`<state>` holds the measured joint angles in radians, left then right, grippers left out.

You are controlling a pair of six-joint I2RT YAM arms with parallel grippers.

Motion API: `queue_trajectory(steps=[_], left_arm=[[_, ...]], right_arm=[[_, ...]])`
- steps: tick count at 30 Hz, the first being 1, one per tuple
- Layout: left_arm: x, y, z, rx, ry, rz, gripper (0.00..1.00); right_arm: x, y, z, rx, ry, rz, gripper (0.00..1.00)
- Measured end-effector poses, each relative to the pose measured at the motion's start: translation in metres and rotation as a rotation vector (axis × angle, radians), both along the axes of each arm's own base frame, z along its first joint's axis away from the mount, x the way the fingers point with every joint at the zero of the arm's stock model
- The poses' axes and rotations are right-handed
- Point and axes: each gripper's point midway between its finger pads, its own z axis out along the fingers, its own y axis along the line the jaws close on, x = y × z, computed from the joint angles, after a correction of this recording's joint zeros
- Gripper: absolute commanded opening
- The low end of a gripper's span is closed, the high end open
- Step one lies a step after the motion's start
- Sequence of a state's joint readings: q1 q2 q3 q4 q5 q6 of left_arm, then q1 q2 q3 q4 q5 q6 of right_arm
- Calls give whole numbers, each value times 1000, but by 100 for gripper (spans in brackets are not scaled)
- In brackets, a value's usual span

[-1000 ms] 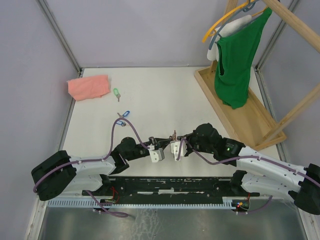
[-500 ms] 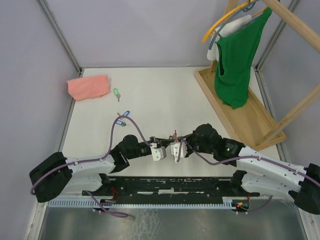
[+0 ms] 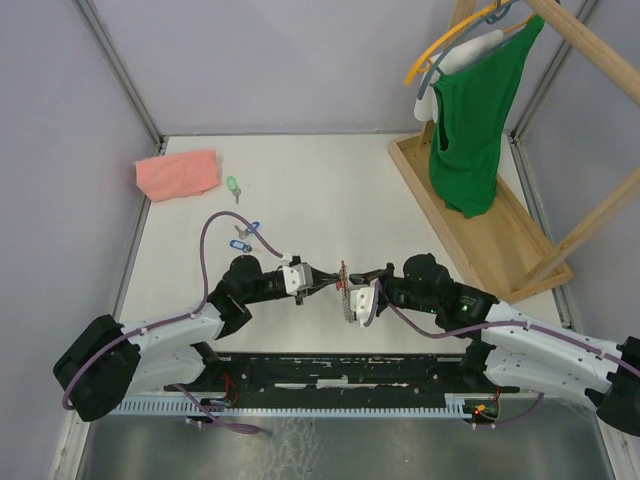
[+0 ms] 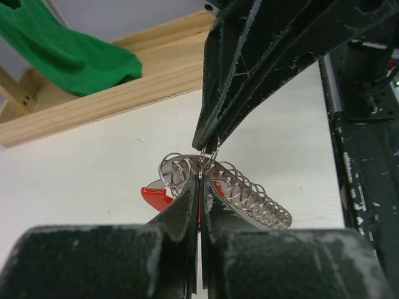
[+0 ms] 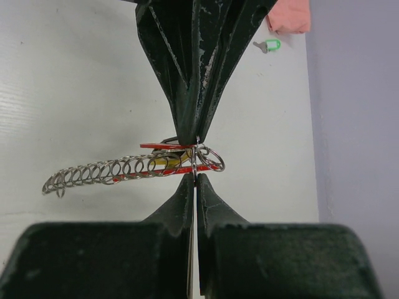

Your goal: Put the keys on the keyring

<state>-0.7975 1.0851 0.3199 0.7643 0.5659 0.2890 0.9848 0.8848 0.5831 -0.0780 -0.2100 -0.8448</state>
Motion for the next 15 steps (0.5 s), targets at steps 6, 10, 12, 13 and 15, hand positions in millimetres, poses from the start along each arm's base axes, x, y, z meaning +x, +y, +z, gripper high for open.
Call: queue_trajectory(steps=[6,10,12,13,15], left_arm=[[1,8,-2,-34,194,-8,3],[1,10,-3,-60,323,7,6],[2,10,-4,-76,388,16,8],[3,10,-6,-81,411,22,9],[6,11,-10,-94,468,45,10]], right_arm=[[-1,7,-2,106,45,-21,1],[-1,11,-4,205,88,-50,1],[1,12,-5,247,107,-68,1],[1,13,-6,263,116,-74,0],[3,15,-7,288,134,-85,1]])
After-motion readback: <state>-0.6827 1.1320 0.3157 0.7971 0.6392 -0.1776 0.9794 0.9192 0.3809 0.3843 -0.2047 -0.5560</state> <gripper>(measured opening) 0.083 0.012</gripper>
